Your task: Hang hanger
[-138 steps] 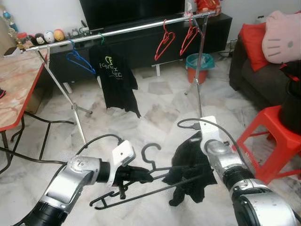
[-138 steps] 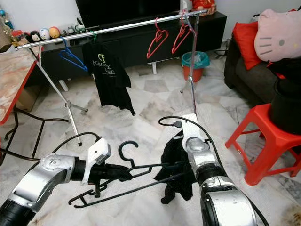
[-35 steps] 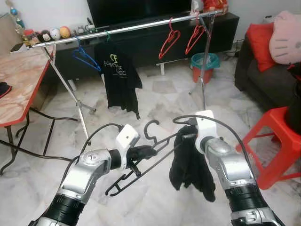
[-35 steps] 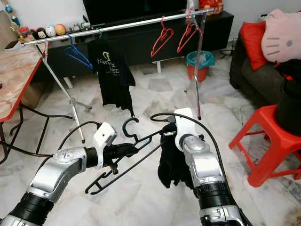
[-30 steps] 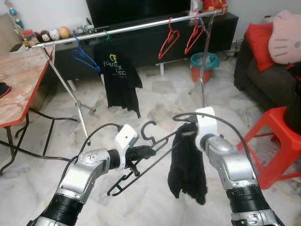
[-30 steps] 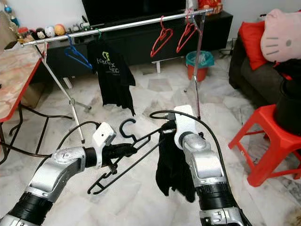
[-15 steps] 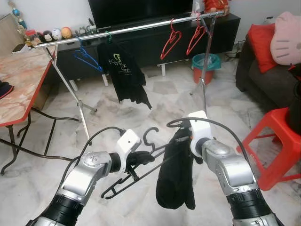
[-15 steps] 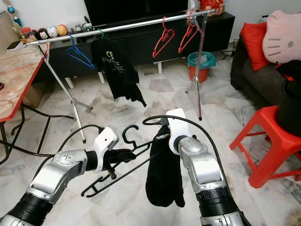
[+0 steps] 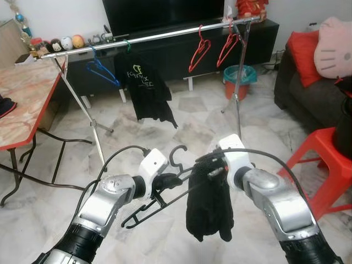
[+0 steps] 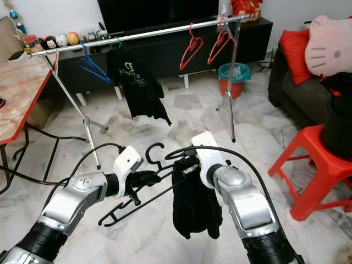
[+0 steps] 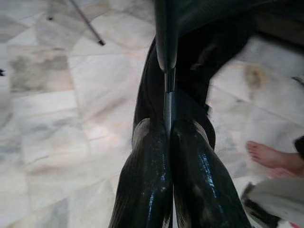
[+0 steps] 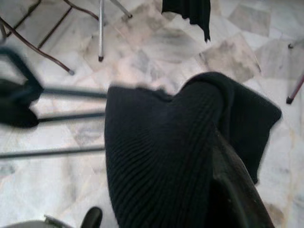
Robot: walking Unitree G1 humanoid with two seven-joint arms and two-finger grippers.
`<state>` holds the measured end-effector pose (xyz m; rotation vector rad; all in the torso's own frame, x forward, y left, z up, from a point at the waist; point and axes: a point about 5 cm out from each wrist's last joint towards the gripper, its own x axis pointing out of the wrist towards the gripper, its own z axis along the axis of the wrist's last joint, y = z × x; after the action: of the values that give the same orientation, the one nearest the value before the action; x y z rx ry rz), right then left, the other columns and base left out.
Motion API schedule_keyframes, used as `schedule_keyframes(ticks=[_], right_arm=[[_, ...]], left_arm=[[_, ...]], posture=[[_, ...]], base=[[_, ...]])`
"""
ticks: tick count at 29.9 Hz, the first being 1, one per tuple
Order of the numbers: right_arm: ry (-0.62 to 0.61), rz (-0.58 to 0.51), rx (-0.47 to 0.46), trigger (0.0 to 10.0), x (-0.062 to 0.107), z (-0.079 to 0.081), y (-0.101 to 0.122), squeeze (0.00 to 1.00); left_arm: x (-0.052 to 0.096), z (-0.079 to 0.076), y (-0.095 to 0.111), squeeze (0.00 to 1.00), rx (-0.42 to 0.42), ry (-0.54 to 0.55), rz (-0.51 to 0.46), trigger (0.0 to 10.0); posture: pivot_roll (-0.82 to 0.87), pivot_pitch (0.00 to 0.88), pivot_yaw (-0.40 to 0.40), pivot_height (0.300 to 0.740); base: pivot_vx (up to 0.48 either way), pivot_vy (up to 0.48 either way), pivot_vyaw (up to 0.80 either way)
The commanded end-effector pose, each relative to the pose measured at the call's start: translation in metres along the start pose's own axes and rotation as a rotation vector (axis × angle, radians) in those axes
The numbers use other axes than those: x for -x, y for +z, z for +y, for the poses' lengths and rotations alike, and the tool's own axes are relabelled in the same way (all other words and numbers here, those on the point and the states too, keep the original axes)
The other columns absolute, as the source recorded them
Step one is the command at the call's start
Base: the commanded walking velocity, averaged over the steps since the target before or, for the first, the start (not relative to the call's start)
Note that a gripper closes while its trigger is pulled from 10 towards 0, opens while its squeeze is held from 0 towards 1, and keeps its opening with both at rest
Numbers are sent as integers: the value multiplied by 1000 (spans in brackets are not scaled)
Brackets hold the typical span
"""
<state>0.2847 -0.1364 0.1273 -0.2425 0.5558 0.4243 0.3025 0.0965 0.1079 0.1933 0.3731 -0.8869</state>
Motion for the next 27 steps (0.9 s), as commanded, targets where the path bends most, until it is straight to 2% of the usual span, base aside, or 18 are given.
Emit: schedule_keyframes(ticks=[1,4,7,8,9,11,14,17,22,26,27], right_arm=[[28,-16,25,10000,4,8,5,0],[23,-13,27,10000,5,9,3,0],[36,-36,43,10000,7,10,7,0],[36,-36,43,10000,7,10,7,0],[47,-51,55,10000,8,11,11,0],[58,-62,62,10000,9,12,13,0],[126,-71,138,10000,13,19,16,0],[129,-86,171,10000,14,19,17,0],[49,-109,195,10000,15,3,26,0],[45,-130,226,10000,16,2,30,0],[-5,-132,211,10000,15,-6,31,0]], left_arm=[[5,15,3,0,-8,98,2,10000],[4,18,3,0,7,115,14,10000],[7,6,1,0,-30,-29,15,10000],[7,6,1,0,-30,-29,15,10000],[9,1,1,0,-43,-74,16,10000],[10,-1,0,0,-41,-95,14,10000],[11,-6,0,0,-43,-140,11,10000],[11,-7,-1,0,-50,-156,14,10000],[14,-6,-4,0,-61,-159,35,10000],[15,-5,-5,0,-57,-171,39,10000],[16,-5,-6,0,-58,-173,42,10000]], posture=[[-130,0,127,740],[-131,0,129,740],[-133,0,131,740],[-133,0,131,740],[-133,0,131,740],[-129,0,129,740],[-129,0,128,740],[-130,0,129,740],[-131,0,130,740],[-128,0,129,740],[-129,0,129,740]], base=[[0,0,0],[0,0,0],[0,0,0],[0,0,0],[0,0,0],[0,0,0],[0,0,0],[0,0,0],[0,0,0],[0,0,0],[0,0,0]])
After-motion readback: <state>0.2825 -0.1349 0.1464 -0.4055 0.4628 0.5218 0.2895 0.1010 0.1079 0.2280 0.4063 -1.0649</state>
